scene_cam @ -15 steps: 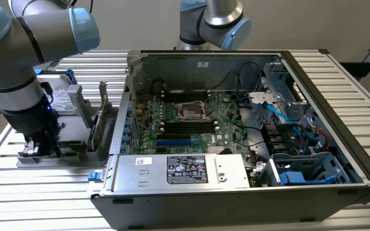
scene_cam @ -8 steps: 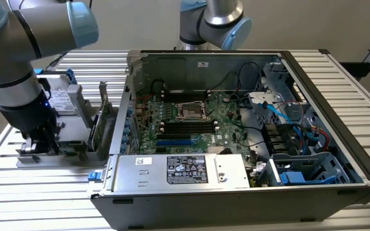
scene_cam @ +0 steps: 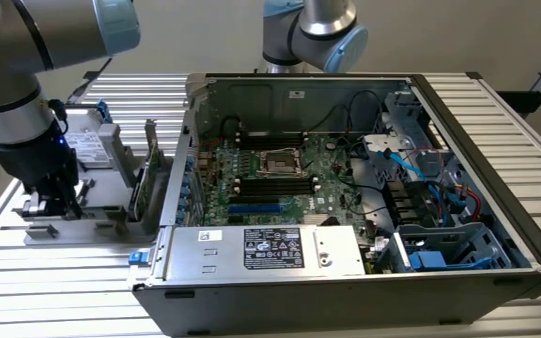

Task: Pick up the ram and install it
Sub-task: 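Pick up the ram and move it above insertion slot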

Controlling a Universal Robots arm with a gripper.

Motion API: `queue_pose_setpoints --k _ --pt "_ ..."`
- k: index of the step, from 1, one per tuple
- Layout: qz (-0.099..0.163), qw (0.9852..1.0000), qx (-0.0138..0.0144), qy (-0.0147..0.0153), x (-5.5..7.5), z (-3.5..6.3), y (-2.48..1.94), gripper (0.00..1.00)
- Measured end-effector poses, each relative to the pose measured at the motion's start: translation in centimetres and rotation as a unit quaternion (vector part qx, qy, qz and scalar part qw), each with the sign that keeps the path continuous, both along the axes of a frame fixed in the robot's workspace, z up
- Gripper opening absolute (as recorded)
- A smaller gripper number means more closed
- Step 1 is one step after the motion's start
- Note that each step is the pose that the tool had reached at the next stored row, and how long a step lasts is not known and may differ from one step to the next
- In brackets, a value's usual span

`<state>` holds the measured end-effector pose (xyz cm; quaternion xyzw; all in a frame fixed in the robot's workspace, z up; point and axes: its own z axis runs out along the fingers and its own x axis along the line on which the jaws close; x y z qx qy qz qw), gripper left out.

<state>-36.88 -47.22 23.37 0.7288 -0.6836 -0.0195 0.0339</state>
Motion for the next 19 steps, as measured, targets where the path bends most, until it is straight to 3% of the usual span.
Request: queue_pose_setpoints --k 10,19 --pt "0.000 1.0000 0.0042 0.0026 0.7 2.79 0.00 0.14" --pt "0.000 0.9999 0.0070 0.0080 2.2 5.70 0.00 0.14"
